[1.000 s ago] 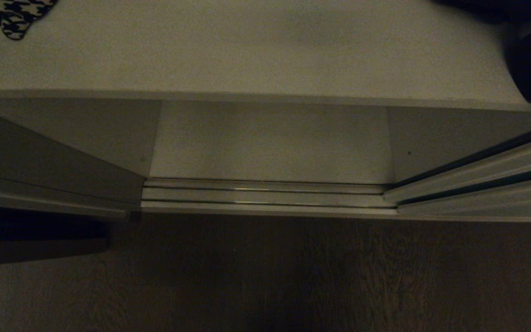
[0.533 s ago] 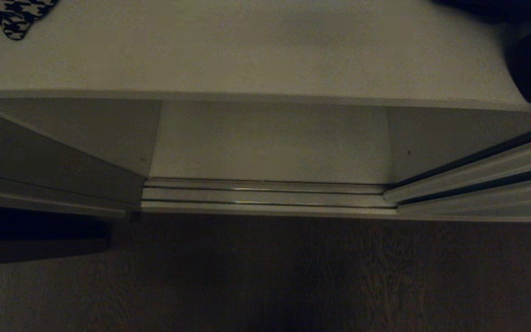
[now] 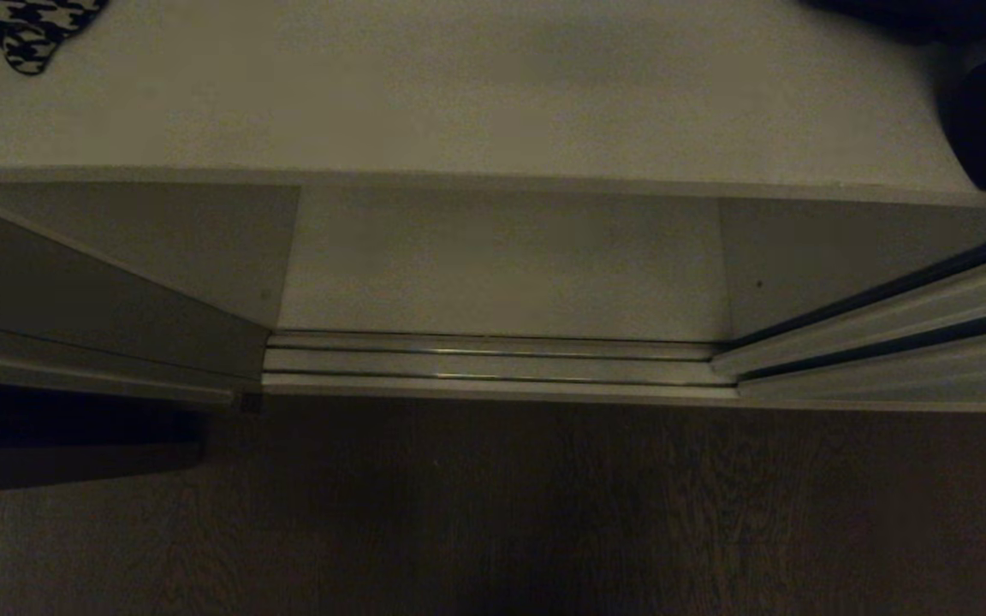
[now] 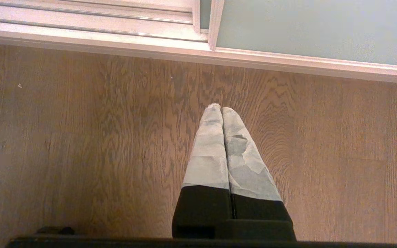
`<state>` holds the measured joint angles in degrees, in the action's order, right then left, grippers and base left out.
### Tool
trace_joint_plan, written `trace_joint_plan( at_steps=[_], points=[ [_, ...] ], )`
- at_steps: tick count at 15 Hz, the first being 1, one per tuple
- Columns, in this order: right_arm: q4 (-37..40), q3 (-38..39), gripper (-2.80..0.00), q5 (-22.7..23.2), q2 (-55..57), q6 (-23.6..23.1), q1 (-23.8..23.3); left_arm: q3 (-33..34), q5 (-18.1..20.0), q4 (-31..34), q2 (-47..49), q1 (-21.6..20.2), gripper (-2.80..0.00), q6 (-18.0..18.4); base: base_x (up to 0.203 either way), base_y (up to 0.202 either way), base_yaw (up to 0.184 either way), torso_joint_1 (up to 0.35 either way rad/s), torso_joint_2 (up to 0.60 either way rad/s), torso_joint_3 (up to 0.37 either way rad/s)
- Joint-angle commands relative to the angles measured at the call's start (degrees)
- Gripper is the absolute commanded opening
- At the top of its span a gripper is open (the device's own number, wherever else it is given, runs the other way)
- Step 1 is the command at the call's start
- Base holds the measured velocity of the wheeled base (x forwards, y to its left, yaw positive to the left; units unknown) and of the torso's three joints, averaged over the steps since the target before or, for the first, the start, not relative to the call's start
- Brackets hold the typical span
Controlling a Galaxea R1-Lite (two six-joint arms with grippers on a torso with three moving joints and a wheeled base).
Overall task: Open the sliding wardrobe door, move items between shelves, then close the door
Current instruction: Close the door
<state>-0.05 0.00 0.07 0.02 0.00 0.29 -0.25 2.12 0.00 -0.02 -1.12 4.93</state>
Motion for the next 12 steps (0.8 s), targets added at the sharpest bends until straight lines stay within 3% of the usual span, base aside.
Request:
trace_joint_plan(
  at_steps=[1, 7, 12],
  points=[
    [0.0, 0.0, -2.80, 0.0, -0.2, 0.0, 0.0, 0.2, -0.1, -0.1, 0.1, 0.0, -2.80, -0.5, 0.000, 0.000, 0.000, 0.000, 0.00, 0.000],
    [0.0, 0.0, -2.80, 0.0, -0.2, 0.0, 0.0, 0.2, -1.2, -0.3, 0.1, 0.0, -2.80, -2.0, 0.000, 0.000, 0.000, 0.000, 0.00, 0.000],
    [0.0, 0.0, -2.80, 0.0, -0.2, 0.0, 0.0, 0.2, -1.3, 0.4, 0.2, 0.0, -2.80, -1.0, 0.000, 0.000, 0.000, 0.001, 0.00, 0.029]
  ],
)
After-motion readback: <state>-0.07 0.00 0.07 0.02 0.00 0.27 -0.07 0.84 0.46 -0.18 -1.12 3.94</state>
